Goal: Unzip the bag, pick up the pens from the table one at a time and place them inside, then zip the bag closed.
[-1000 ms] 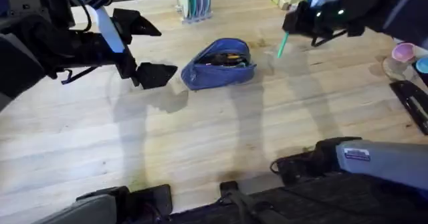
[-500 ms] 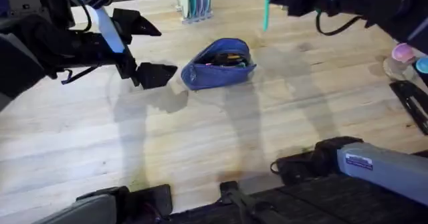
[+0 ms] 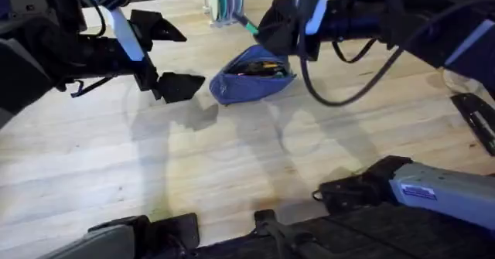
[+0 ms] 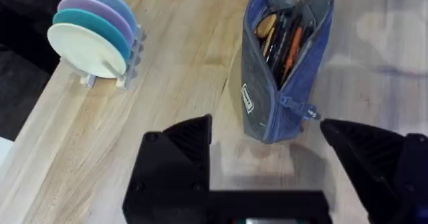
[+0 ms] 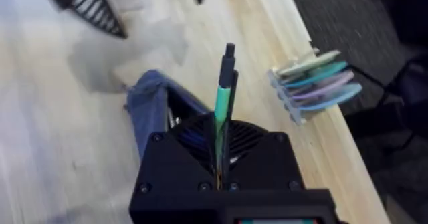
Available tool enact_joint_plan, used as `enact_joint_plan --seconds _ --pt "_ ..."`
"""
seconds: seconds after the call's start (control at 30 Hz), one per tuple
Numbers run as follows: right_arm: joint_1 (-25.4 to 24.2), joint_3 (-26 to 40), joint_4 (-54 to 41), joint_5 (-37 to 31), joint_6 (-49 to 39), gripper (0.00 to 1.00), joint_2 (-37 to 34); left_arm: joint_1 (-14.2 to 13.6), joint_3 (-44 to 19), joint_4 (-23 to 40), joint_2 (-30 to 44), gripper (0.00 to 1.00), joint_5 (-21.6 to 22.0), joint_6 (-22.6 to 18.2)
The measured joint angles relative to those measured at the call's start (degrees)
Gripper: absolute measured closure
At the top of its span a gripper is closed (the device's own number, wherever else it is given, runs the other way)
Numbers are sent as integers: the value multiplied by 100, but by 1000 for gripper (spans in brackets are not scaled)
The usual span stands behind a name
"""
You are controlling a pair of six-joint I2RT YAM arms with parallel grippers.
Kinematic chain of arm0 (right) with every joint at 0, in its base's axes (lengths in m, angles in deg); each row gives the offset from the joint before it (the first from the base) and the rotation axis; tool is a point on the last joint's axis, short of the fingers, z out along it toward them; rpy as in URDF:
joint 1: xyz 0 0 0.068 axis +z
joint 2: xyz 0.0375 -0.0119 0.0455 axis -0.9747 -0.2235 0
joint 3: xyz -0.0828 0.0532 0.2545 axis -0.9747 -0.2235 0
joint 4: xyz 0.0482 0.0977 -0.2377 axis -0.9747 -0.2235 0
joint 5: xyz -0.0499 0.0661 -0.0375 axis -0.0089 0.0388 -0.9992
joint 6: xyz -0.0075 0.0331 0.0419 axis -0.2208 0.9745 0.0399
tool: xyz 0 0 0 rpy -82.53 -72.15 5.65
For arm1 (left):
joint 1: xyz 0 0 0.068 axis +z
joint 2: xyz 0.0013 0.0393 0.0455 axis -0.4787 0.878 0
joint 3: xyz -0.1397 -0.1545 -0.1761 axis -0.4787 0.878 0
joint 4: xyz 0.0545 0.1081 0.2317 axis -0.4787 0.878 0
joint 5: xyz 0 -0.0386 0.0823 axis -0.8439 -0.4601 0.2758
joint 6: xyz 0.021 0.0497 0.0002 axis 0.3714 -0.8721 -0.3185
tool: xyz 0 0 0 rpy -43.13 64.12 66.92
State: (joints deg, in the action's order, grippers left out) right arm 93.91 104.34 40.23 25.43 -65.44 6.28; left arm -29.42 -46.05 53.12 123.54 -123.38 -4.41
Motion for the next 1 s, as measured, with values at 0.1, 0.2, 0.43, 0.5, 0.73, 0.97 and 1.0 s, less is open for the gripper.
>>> enact_joint_plan --seconds 0.1,0.2,0.43,0.5,0.73,0.97,1.0 --pt "128 0 -383 -25 -743 968 -158 0 0 1 0 8 0 0" --pt "128 0 -533 -212 -1095 969 -385 0 0 1 0 8 0 0" --pt "128 0 -578 -590 -1750 968 -862 0 0 1 0 8 0 0" --pt "128 0 -576 -632 -1919 968 -985 0 0 1 0 8 0 0" --pt "128 0 -561 -763 -2521 968 -1431 0 0 1 0 8 0 0" --pt "131 0 -402 -1013 -2764 968 -1948 0 0 1 0 8 0 0" --pt "141 0 -379 -1027 -2772 968 -2005 0 0 -1 0 8 0 0"
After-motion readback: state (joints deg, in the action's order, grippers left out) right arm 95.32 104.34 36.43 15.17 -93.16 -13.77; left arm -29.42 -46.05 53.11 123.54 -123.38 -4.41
